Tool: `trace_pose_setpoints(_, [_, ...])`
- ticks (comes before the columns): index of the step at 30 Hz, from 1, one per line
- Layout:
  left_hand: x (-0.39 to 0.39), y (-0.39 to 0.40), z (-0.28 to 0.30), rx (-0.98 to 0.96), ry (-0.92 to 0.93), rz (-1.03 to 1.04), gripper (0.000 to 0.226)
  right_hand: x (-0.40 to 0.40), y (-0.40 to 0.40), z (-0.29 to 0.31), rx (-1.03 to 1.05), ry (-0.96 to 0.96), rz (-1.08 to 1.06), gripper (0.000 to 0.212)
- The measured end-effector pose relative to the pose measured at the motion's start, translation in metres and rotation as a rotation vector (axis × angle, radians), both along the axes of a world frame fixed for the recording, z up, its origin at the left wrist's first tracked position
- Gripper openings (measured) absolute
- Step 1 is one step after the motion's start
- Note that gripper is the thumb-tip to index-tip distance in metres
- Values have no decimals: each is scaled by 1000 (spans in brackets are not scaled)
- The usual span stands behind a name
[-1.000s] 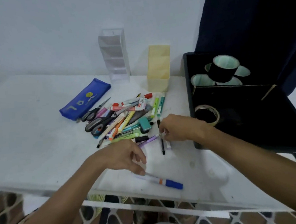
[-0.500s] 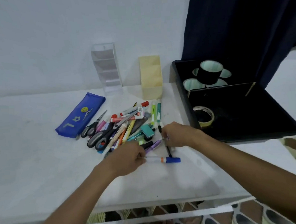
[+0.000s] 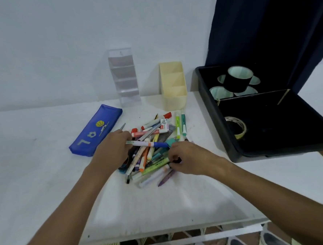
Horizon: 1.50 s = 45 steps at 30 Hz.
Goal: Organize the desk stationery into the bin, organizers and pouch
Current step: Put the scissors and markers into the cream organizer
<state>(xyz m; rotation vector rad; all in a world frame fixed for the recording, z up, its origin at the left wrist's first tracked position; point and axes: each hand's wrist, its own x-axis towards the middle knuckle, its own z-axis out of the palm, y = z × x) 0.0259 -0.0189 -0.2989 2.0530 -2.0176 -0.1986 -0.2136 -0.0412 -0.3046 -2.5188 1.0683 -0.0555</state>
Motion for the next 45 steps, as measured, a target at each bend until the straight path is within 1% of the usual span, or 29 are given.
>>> trace_pose_setpoints(3, [-2,-5,-2,2,25,18,12,7,5,-2,7,-8,170,13])
trace_pose_setpoints(5, [-4,-8,-3,-2,29,19,12,11,4,-5,-9,-2,259,20])
trace_pose_setpoints(8, [-6,-12,-4,32,7,41,14,15,-2,-9,-40,-32,310,24])
trace_pose_setpoints(12, [-11,-15,-6,99,18,138,24,17,-10,-16,-87,-50,336,18])
trace_pose_setpoints(14, [-14,-17,-6,124,38,168,24,16,-14,-20,-118,-53,337,20])
trace_pose_setpoints(17, [-17,-21,-7,106,41,140,23,13,-19,-22,-176,-42,343,22])
trace_pose_setpoints(20, [-20,-29,-2,110,60,127,27,15,-28,-14,-102,18,328,22])
trace_pose_setpoints(22, [-20,-35,3,109,61,131,30,20,-36,-7,-57,45,293,26])
trace_pose_setpoints(23, [-20,-38,4,113,74,125,28,23,-39,-4,-31,20,266,29])
trace_pose_setpoints(25, [-21,-42,8,128,124,93,23,27,-46,1,-24,-63,206,26])
trace_pose_setpoints(27, [-20,-47,10,129,193,69,24,33,-58,4,-94,-136,144,19])
trace_pose_setpoints(29, [-13,-51,12,118,223,99,26,39,-70,4,-136,-157,95,14])
trace_pose_setpoints(31, [5,-55,12,131,198,156,27,46,-77,3,-137,-148,94,15])
trace_pose_setpoints(32, [16,-55,10,169,166,190,27,50,-78,3,-123,-146,110,17])
trace_pose_setpoints(35, [51,-49,3,321,-16,276,26,70,-73,7,-91,-147,218,21])
trace_pose_setpoints(37, [64,-42,-1,410,-88,299,19,86,-69,7,-74,-116,315,23])
trace_pose_setpoints(39, [70,-34,-4,485,-78,307,28,102,-65,3,-64,-64,401,25])
trace_pose_setpoints(41, [71,-28,-7,515,-50,324,37,112,-63,1,-66,-8,456,26])
trace_pose_setpoints(45, [69,-15,-8,555,-67,368,51,125,-61,3,-56,115,538,40])
